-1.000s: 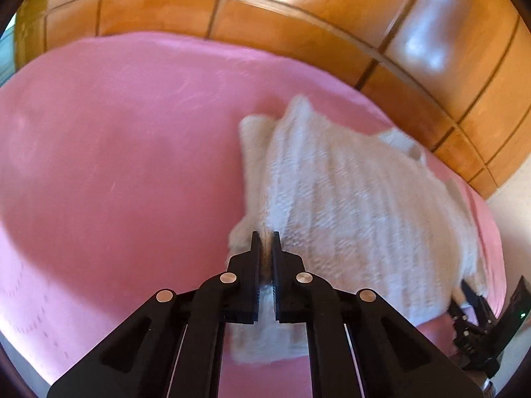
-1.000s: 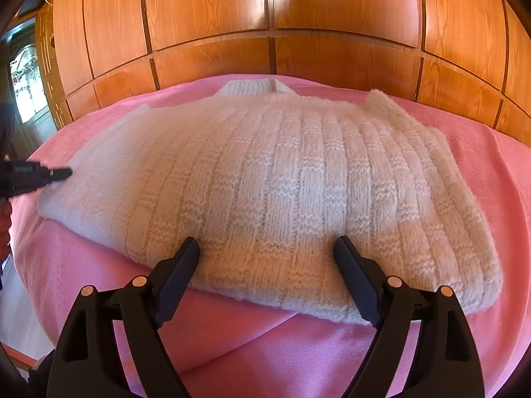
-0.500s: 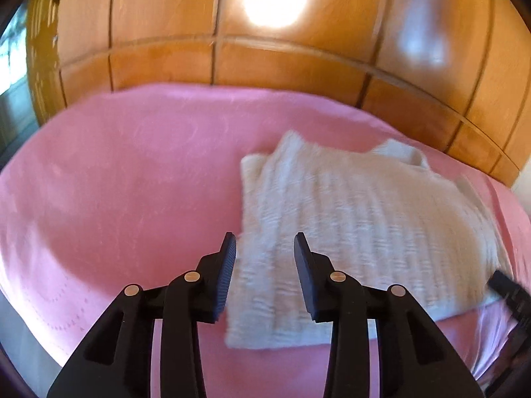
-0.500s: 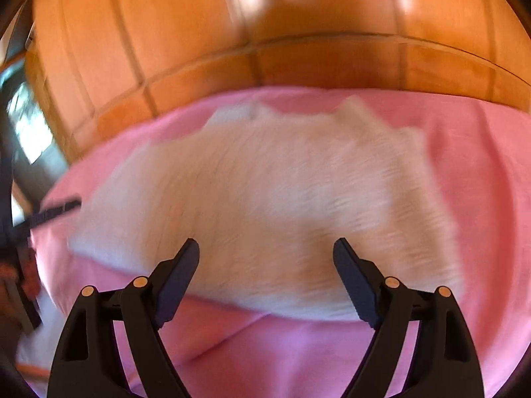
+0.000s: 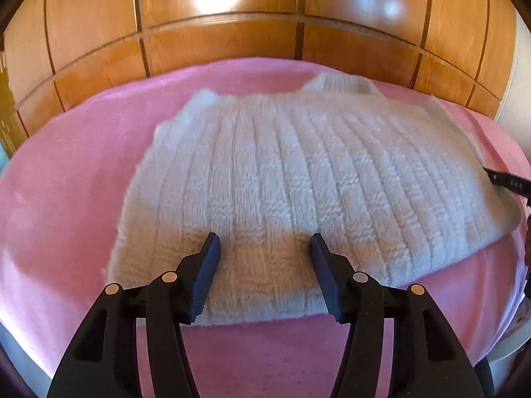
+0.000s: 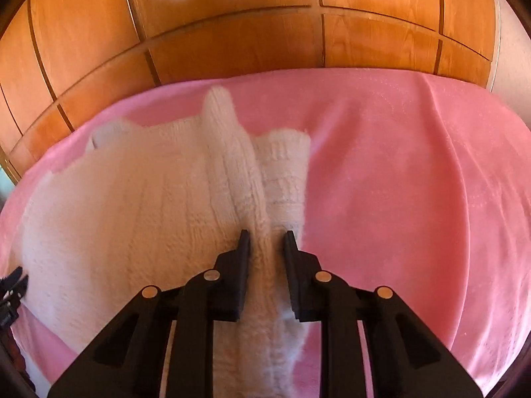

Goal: Fold small clothes
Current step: 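Grasp the folded sleeve with the right gripper and lift it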

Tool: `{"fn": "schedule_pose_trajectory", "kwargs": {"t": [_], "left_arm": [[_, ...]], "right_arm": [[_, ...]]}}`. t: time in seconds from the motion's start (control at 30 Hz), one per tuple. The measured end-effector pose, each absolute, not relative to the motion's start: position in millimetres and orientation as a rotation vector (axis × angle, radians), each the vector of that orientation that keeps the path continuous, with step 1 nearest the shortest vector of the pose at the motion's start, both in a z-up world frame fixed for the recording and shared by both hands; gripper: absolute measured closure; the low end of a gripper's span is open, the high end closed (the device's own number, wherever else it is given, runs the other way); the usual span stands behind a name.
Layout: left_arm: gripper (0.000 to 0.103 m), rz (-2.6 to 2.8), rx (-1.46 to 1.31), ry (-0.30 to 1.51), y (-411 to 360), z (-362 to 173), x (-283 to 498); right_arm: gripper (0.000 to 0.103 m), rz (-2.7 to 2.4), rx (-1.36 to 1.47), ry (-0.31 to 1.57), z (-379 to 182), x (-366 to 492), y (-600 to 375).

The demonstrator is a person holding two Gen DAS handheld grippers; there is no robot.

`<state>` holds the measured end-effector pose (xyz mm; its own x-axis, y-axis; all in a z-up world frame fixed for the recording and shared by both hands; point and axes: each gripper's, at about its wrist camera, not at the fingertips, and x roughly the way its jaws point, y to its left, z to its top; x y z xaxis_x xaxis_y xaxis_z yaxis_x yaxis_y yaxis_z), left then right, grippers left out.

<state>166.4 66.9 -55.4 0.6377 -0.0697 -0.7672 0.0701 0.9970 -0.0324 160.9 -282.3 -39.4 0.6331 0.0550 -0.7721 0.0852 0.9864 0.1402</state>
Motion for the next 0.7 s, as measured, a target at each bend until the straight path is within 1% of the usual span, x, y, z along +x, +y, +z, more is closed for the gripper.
{"fn": "schedule_pose_trajectory", "kwargs": {"t": [0.03,0.07,0.1,0.13,0.17,0.27,0.5,0.57,0.67,0.7], "left_arm": [[0.047,-0.077,-0.005,0.868,67,-56,166],[0.047,-0.074,-0.002,0.87,67,-55,165],[0.047,-0.072,-0.002,0.874,67,-53,165],[0.047,-0.072,-0.013,0.876,68,-49,165],[0.047,-0.077,-0.026,0.875,68,-45,165],[0.047,-0.073,-0.025,0.867,66,-35,164],[0.047,-0.07,-0.015,0.866,54,-28,163],[0.047,-0.077,-0.008,0.867,50,-28,162],[0.047,-0.081,0.002,0.87,47,-29,162],[0.047,-0.082,0.001,0.87,47,-28,161]], "right_arm": [[0.082,-0.017,0.194,0.883,-40,159,-286],[0.078,-0.013,0.222,0.886,-40,159,-289],[0.069,-0.022,0.243,0.889,-38,158,-293],[0.052,-0.044,0.272,0.898,-38,157,-298],[0.05,-0.027,0.322,0.897,-39,155,-305],[0.046,0.033,0.407,0.894,-40,149,-316],[0.044,0.18,0.53,0.903,-42,133,-324],[0.039,0.219,0.543,0.907,-43,129,-322],[0.04,0.236,0.546,0.914,-45,128,-317],[0.043,0.232,0.547,0.915,-45,129,-316]]}}
